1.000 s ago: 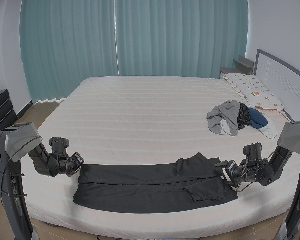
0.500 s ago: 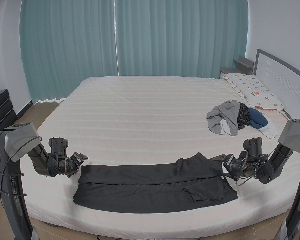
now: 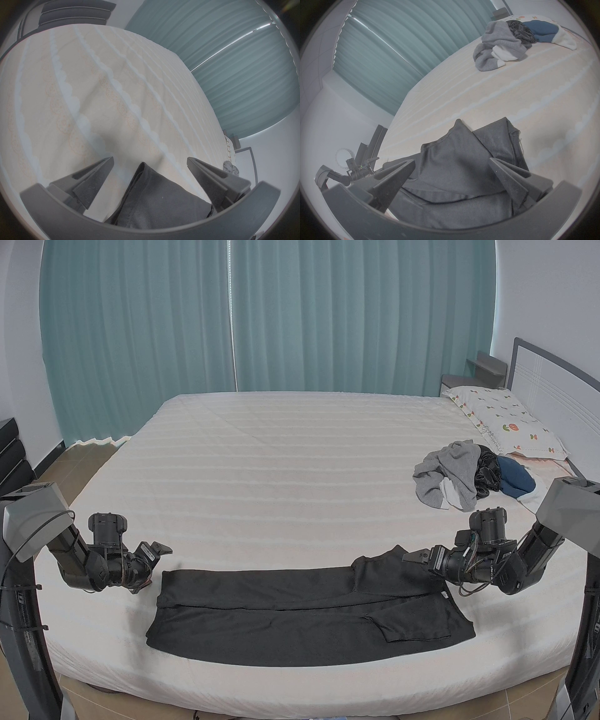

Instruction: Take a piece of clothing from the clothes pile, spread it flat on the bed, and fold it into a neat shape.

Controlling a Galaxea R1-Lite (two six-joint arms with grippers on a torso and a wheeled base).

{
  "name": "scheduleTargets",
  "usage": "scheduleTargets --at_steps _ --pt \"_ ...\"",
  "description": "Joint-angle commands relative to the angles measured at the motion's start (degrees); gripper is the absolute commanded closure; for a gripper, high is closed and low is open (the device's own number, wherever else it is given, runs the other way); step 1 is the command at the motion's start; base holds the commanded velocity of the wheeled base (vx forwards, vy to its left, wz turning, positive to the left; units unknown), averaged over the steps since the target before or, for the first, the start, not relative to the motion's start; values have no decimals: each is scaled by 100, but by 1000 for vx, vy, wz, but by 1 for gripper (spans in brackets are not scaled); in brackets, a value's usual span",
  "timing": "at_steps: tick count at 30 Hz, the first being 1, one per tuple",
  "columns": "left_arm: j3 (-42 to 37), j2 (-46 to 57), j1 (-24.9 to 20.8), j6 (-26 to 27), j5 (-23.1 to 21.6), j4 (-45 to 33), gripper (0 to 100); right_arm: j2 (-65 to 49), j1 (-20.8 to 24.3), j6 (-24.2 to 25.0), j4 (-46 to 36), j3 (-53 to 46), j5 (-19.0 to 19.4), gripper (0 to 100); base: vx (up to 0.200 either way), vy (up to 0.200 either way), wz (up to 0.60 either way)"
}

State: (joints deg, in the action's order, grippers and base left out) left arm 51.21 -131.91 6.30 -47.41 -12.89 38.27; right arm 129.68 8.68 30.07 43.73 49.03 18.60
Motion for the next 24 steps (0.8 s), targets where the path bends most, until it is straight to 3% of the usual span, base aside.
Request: scheduleTargets --at_steps 1,12,13,24 --pt "-50 34 11 4 -3 23 0 435 -51 -125 -189 449 38 0 0 0 0" --pt "-68 34 11 4 -3 32 0 593 -42 -256 -251 564 91 0 0 0 0" --pt "-68 34 11 4 -3 32 0 593 -59 -309 -251 546 91 100 0 0 0" --pt "-76 34 11 4 -3 32 0 426 -244 -450 -242 335 100 100 0 0 0"
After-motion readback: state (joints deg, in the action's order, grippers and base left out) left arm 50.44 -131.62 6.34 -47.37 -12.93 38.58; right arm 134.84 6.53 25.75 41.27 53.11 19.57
